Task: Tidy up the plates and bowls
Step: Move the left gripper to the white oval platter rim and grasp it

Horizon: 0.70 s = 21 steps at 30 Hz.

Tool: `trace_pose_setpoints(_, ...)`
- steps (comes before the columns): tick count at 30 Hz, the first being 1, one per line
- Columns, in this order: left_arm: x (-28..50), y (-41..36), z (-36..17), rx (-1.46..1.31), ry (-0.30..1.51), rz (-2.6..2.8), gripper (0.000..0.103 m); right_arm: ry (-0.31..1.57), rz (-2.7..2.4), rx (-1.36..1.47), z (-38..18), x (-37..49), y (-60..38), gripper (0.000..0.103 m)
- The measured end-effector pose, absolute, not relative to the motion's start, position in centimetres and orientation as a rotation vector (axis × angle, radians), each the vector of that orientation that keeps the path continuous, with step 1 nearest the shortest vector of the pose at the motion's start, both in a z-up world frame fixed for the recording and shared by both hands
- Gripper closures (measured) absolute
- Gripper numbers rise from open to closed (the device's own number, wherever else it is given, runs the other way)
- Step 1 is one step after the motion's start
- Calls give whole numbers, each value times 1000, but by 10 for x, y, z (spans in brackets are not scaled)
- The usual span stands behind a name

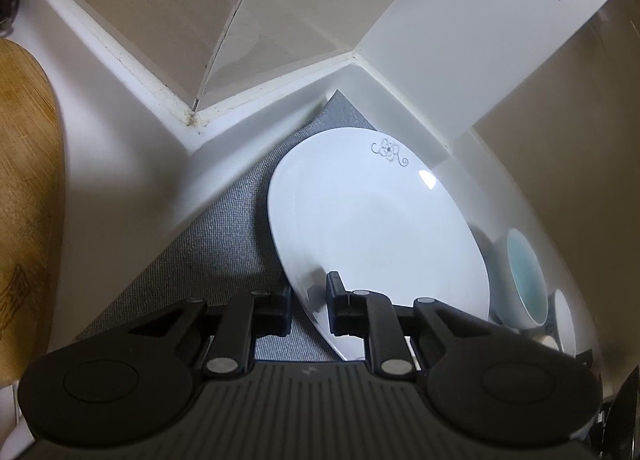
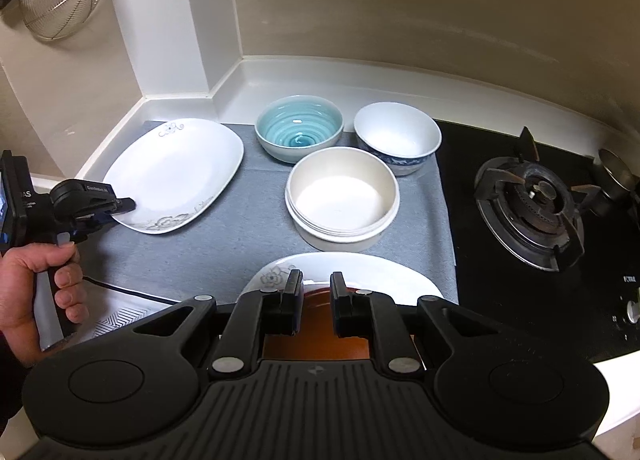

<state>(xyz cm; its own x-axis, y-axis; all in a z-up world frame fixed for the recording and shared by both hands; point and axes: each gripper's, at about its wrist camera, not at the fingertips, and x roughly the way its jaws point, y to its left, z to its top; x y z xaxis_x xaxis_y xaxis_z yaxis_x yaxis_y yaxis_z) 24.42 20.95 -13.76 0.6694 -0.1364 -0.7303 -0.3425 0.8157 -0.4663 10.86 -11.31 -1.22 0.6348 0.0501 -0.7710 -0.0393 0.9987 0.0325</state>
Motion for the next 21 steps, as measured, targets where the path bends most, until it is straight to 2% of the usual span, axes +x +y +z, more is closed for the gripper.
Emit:
trace_pose_setpoints(10, 216, 202, -138, -624, 865, 115, 84, 886, 87, 37, -17, 117, -111, 87)
trace_pose_setpoints(21, 151, 196, -135, -608, 922, 74, 78, 891, 197, 56, -30, 136, -84, 87)
